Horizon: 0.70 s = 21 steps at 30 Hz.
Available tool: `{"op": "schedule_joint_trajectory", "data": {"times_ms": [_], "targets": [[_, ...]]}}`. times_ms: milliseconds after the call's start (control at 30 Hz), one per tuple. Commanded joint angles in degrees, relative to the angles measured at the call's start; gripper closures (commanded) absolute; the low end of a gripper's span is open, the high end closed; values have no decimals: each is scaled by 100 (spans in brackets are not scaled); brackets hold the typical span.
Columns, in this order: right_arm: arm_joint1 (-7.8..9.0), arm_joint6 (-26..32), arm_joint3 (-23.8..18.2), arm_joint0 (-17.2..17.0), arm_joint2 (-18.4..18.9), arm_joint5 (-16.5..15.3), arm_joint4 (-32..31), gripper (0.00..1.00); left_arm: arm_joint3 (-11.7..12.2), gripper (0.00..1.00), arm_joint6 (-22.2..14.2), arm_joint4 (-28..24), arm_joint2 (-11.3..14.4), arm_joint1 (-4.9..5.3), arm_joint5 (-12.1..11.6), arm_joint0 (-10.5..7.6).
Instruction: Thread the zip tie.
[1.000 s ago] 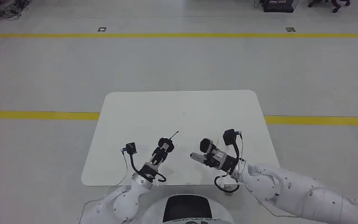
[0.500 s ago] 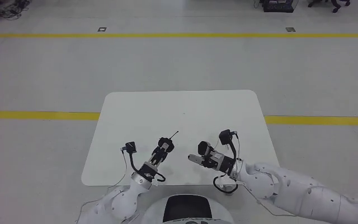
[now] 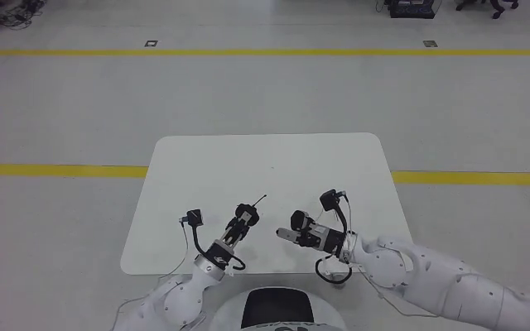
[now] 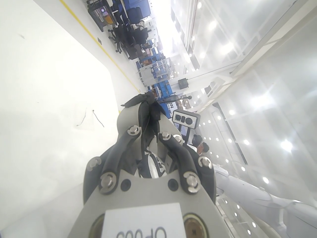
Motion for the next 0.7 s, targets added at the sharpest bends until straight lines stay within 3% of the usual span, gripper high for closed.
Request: {"op": "schedule_joint_trajectory", "data": {"times_ms": [0,333,667], "targets": [[-12,137,3,-58,116,0,61,0,-12,100,-22,11,-28,-8,0,26],[-111,961,17,-568,991,0,371,0,-51,100,-139,70,-145,-61,0,123],[-315,2122,30,-1301,2240,0,799,0,-72,100,-204,135,-207,-115,0,197]]}}
